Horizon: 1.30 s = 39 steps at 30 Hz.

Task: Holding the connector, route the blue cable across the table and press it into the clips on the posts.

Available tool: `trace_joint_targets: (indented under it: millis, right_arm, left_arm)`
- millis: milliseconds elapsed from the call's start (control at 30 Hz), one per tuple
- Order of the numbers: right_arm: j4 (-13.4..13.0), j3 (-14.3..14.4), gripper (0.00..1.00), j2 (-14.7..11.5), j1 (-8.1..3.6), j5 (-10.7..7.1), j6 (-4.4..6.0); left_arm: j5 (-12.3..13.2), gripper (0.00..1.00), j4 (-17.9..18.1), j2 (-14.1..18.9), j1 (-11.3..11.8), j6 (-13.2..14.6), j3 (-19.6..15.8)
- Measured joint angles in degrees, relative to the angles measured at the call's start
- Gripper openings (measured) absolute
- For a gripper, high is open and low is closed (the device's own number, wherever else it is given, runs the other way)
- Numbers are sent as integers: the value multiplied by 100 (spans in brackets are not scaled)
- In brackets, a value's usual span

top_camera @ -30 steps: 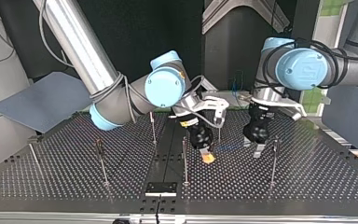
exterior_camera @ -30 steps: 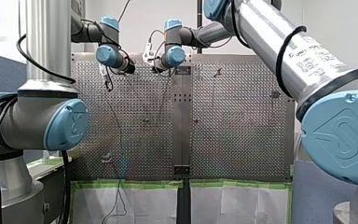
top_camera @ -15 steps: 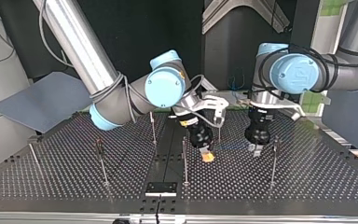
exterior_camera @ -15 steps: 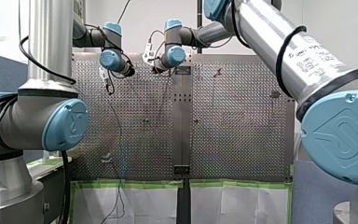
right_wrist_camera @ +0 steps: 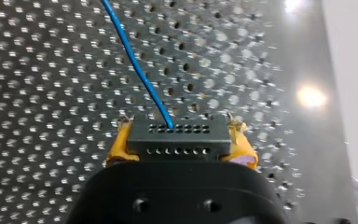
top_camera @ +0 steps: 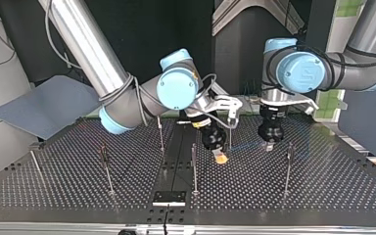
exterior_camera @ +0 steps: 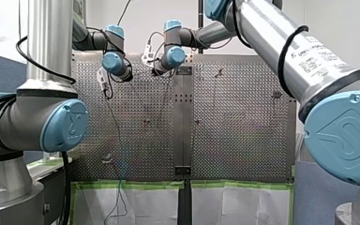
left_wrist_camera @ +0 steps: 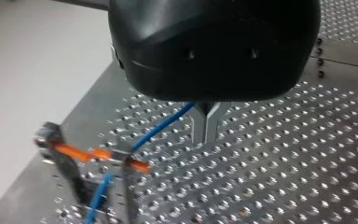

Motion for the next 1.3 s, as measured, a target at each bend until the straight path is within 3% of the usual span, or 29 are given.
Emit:
trace_joint_targets:
  millis: [167,533,900,1300]
  right_arm:
    - [-17,239,0,0,30,11,-23]
    - [-34,742,0,-15,47,18,-31]
    - [-48,1251,0,-15,95,16,-37]
    - [-184,1865,0,-8,108,37,-138]
  left_arm:
    - [-134,2,169,1,-53,57,-235]
    - [-183,2,670,-26,-68,-14,-748]
    - [-278,2,1218,-432,-190,12,-1295]
    - [-413,2,1569,-503,-306,-60,-1946]
